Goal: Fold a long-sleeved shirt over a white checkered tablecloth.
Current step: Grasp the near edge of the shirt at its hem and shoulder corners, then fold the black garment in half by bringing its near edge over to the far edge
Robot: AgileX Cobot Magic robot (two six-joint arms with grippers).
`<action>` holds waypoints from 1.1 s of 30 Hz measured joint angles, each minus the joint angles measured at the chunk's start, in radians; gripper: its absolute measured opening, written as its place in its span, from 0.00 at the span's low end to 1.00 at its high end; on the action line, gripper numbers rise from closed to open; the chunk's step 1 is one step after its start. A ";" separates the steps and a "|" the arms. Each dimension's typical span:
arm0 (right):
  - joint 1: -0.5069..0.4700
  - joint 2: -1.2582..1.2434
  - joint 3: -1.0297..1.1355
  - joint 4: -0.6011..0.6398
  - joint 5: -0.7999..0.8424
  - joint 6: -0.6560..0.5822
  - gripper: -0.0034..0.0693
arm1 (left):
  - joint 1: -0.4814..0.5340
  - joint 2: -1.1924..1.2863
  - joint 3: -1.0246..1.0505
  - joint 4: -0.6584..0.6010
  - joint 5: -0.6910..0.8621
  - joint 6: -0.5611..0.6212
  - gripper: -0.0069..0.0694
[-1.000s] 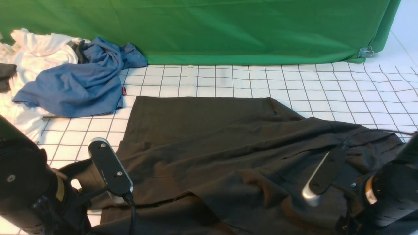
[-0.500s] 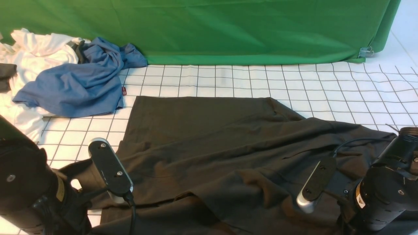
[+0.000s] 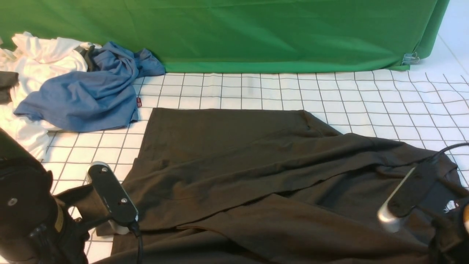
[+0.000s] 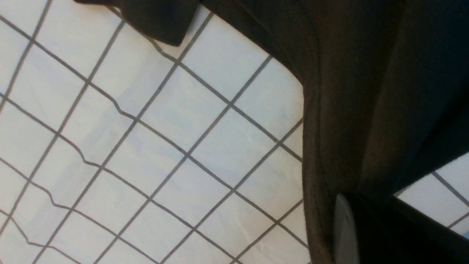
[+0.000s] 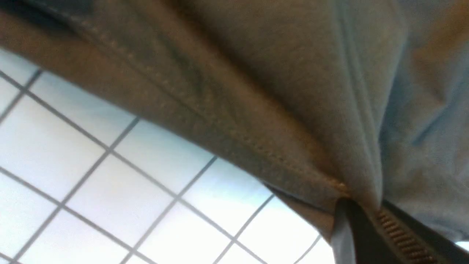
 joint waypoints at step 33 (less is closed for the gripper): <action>-0.276 0.645 -0.824 -0.010 -0.051 -0.118 0.10 | 0.301 0.555 -0.762 0.101 -0.239 0.190 0.05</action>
